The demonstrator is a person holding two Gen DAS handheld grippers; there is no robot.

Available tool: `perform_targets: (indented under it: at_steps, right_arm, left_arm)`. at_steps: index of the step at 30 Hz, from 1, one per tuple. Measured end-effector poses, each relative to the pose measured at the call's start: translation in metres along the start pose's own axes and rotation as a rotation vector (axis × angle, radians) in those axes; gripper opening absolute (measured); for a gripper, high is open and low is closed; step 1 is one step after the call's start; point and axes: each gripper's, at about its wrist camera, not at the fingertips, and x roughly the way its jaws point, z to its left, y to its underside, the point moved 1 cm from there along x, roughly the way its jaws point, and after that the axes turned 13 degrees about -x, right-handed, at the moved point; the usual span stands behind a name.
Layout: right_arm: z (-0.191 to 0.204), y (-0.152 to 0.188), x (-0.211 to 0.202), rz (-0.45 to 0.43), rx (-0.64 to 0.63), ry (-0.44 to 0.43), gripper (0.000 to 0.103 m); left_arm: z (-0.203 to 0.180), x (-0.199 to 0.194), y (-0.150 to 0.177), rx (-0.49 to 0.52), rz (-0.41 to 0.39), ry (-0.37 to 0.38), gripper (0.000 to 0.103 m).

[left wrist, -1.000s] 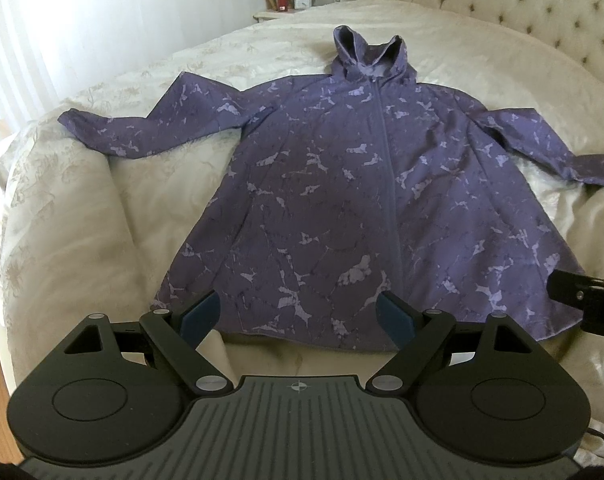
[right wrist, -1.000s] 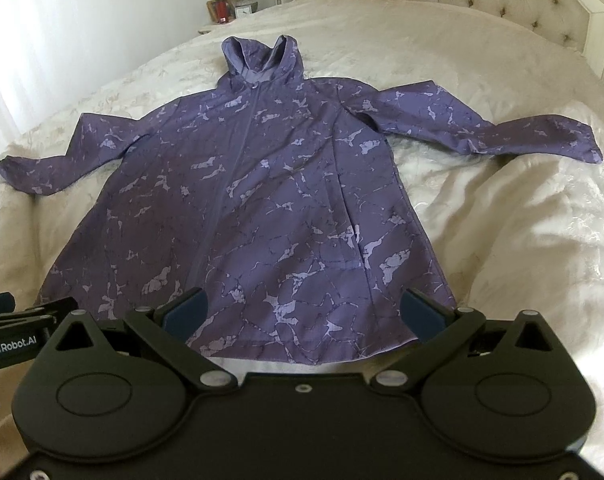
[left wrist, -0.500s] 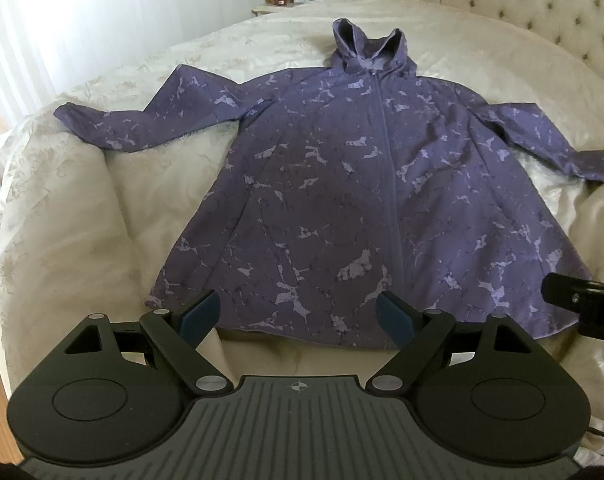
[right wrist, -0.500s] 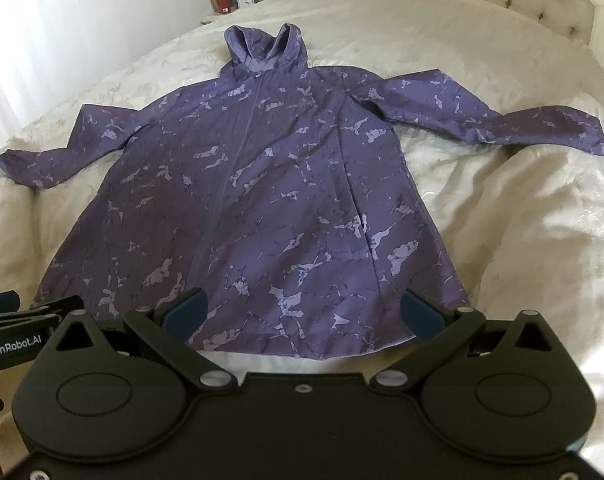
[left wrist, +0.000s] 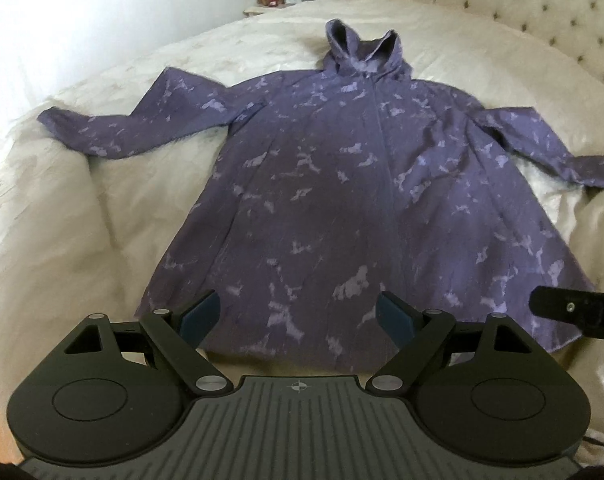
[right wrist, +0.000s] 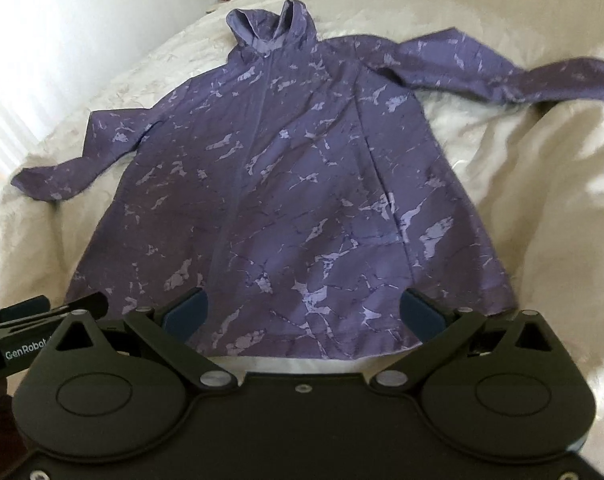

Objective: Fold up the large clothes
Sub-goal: 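Reach the right tool to the nearest sleeve cuff and close on it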

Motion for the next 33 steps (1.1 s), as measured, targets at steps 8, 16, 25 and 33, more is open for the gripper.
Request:
perform_targets:
  at_steps: [8,16,25,33]
  right_arm:
    - [-0.031,-0.021,0.021,0.003,0.103,-0.133,0.102]
    - [-0.085,-0.046,0.038,0.000,0.199,-0.090,0.102]
    - [-0.203,-0.081,0.034,-0.096,0.360,0.114,0.102]
    - [-0.310,-0.098,0.008,-0.205,0.445,0.414,0.102]
  left_arm:
    - [0.009,0.029,-0.031,-0.059,0.024,0.148,0.085]
    - [0.004,0.063,-0.064,-0.022,-0.004,0.174,0.085]
    - [-0.020,0.118,-0.111,0.033,-0.023,0.143,0.085]
    - [-0.039,0.172,-0.127,0.075,-0.022,0.111,0.085]
